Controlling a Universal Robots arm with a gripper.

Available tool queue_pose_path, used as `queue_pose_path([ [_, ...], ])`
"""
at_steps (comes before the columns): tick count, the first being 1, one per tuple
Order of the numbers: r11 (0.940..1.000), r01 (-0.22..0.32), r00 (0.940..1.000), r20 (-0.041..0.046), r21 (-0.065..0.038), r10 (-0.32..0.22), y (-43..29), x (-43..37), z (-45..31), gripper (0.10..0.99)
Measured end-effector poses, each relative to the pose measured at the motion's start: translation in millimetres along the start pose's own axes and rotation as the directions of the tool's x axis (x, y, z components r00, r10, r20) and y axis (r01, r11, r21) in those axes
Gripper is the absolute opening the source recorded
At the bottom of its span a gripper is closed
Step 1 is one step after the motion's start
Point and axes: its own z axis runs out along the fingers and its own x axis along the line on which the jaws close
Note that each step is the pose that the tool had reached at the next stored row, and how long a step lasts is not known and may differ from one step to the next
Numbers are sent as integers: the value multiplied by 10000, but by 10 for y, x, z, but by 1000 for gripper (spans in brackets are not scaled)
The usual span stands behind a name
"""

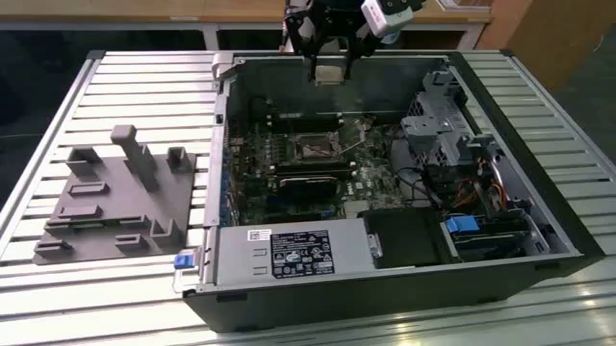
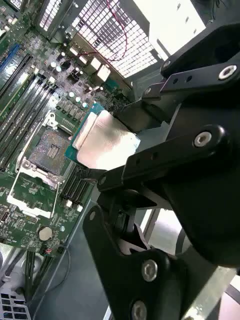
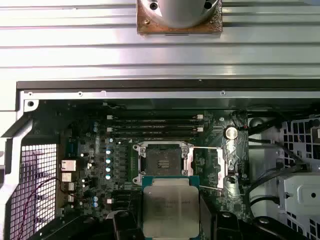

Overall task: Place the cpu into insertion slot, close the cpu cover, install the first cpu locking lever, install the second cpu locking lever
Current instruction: 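Place the cpu into insertion slot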

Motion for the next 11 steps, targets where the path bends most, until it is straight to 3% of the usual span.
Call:
queue_pose_path([
  [11, 9999, -138, 9999, 12, -2, 138, 0, 0, 1, 541],
])
